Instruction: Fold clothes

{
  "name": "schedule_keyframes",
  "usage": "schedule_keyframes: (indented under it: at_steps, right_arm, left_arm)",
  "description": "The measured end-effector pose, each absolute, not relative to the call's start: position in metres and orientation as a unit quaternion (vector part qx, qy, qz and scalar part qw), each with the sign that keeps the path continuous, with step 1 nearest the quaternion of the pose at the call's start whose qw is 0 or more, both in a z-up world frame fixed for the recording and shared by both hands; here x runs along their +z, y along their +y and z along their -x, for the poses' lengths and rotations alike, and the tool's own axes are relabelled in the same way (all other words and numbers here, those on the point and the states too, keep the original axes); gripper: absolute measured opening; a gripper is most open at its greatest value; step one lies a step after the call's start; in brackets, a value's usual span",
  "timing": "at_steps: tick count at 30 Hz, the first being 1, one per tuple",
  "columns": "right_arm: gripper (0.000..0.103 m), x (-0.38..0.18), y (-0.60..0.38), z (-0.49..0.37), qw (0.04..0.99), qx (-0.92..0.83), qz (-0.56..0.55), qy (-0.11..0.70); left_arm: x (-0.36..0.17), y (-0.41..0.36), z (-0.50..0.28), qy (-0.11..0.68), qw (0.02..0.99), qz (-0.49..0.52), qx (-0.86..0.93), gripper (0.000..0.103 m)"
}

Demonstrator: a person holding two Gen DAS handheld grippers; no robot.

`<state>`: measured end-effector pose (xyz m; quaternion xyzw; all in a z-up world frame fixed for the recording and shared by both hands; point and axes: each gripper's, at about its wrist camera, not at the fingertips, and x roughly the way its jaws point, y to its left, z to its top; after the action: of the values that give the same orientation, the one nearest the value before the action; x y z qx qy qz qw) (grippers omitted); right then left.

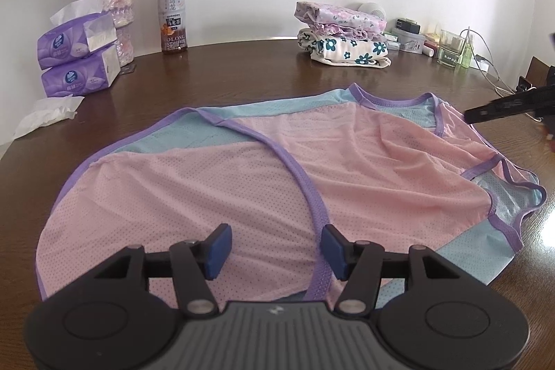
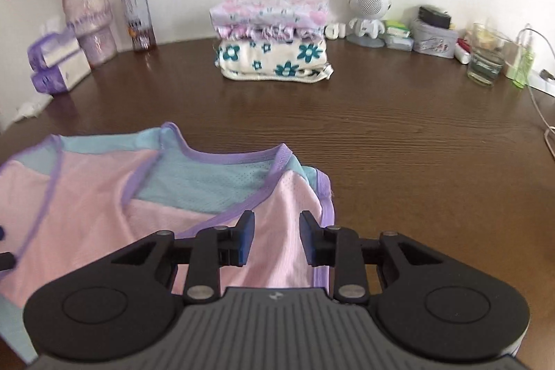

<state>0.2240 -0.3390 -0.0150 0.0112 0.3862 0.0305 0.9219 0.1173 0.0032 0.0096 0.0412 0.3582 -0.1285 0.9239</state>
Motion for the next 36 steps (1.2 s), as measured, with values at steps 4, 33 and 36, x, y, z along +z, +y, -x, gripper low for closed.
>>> schedule_keyframes:
  at_steps: [4,33,36]
  right_arm:
    - [0.006,-0.026,-0.335,-0.239,0.916,0.024,0.010,0.399]
    - [0.029,-0.017,-0.326,-0.235,0.922,0.049,0.034,0.384]
    - [0.029,-0.014,-0.320,-0.227,0.926,0.058,0.043,0.371]
  left_arm:
    - [0.009,0.003,-0.117,0.357,0.924,-0.041,-0.130,0.057]
    - [0.008,0.002,-0.114,0.351,0.927,-0.041,-0.127,0.060]
    - [0.008,0.002,-0.113,0.351,0.927,-0.043,-0.129,0.062]
